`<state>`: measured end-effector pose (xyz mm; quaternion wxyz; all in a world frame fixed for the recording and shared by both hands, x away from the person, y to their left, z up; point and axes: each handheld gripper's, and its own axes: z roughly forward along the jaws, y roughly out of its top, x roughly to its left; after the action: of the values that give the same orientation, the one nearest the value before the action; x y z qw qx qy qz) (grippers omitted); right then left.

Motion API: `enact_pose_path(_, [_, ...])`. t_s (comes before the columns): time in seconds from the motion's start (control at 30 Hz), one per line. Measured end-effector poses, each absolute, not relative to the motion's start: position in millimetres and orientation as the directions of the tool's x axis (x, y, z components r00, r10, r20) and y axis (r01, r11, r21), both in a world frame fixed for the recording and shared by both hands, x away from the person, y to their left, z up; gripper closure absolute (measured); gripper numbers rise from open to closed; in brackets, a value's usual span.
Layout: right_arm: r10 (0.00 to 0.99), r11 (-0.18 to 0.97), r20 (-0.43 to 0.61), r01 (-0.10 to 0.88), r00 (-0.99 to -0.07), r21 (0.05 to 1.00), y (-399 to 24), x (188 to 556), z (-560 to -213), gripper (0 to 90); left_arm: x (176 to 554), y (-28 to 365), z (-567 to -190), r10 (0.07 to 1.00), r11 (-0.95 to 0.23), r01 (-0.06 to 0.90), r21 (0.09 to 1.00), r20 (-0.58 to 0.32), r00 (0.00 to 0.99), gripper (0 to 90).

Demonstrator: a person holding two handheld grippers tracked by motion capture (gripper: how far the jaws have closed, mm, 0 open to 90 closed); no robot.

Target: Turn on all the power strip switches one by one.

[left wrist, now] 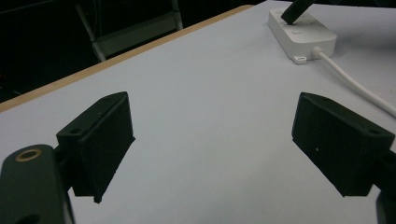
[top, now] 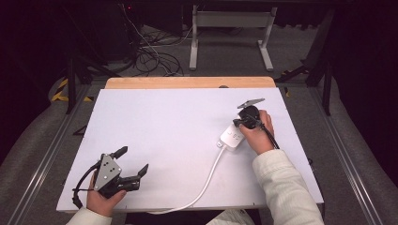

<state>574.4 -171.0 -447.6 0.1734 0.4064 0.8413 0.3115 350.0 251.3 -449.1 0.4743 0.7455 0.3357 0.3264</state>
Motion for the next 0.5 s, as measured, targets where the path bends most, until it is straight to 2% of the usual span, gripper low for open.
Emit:
enact_pose_path(0.37, [0.803,0.455,-0.029,0.582,-0.595,0.674,-171.2,572.5,-450.2,90.0,350.2,252.2,-448.6,0.810,-0.329,0.184,0.926,0.177,0.559,13.0])
enact_pose_path(0.5, [0.803,0.472,-0.054,0.578,-0.594,0.666,-168.3,572.3,-449.6,90.0,350.1,251.5,-449.1,0.811,-0.322,0.189,0.928,0.167,0.560,12.9])
